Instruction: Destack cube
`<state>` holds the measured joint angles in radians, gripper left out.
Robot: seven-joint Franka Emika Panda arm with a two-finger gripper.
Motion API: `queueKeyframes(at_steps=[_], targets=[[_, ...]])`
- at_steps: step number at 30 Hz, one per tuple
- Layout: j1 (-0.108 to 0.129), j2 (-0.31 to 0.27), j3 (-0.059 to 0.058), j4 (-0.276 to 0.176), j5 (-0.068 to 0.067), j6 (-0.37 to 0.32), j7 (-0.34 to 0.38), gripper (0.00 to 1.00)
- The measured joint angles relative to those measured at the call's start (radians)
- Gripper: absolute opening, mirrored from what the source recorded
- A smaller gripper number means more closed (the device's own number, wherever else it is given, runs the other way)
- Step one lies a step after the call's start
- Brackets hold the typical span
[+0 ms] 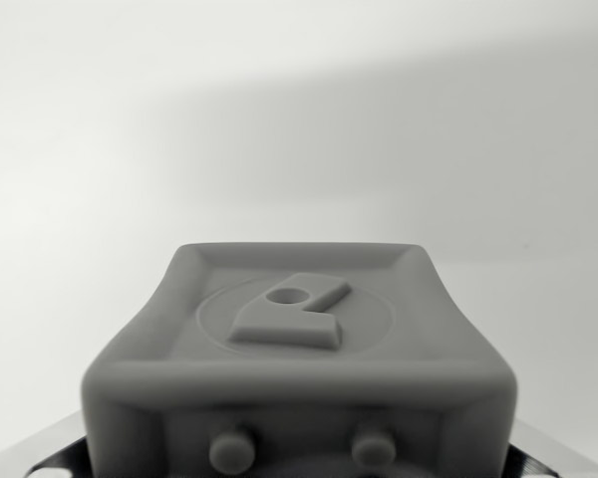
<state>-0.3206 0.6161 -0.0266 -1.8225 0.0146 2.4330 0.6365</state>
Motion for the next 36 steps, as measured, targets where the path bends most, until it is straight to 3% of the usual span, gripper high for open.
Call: queueKeyframes(at_steps=[22, 36], targets=[[-0.002, 0.114, 0.003, 0.026, 0.000, 0.089, 0.000, 0.00], [-0.005, 0.157, 0.006, 0.041, 0.000, 0.117, 0.000, 0.00]])
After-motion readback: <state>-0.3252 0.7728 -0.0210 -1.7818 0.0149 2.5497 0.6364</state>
